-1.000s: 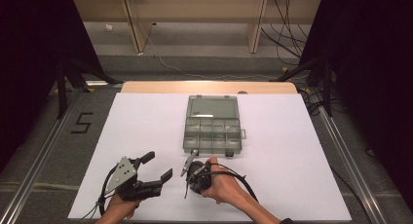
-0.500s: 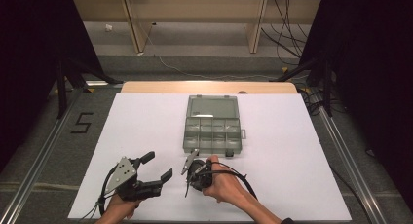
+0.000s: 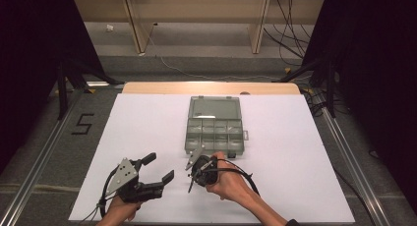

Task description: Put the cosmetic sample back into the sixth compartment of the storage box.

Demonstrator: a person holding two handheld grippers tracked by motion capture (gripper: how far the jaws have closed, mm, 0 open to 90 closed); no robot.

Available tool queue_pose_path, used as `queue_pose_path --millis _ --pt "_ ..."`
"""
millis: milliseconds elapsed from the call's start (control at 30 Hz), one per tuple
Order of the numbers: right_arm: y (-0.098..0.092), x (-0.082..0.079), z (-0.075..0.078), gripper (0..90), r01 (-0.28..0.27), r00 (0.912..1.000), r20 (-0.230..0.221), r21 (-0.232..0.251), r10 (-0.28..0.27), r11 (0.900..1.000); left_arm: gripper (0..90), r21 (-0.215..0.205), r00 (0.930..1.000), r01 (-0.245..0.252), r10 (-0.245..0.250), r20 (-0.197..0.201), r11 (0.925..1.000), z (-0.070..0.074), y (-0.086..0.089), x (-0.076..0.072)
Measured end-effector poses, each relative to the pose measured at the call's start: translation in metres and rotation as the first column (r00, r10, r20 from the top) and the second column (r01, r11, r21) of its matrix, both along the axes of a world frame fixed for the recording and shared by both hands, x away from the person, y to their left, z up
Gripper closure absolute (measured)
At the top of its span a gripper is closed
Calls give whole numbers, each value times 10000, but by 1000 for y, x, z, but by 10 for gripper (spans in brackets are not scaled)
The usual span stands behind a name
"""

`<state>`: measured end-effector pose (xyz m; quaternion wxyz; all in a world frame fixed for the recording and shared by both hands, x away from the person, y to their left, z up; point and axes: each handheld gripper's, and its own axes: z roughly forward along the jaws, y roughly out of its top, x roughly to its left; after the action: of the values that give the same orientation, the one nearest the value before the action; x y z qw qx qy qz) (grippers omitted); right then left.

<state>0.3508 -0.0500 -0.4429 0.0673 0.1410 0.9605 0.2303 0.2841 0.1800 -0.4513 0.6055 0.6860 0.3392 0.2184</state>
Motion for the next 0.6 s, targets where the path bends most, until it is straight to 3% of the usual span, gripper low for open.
queue_pose_path --millis 200,600 --pt "-7 4 10 808 125 9991 388 376 -140 9992 150 -5 10000 4 -4 -8 10000 0 0 0" --pt "-17 12 19 809 423 9960 751 807 -484 9958 150 -15 10000 -8 8 -21 10000 0 0 0"
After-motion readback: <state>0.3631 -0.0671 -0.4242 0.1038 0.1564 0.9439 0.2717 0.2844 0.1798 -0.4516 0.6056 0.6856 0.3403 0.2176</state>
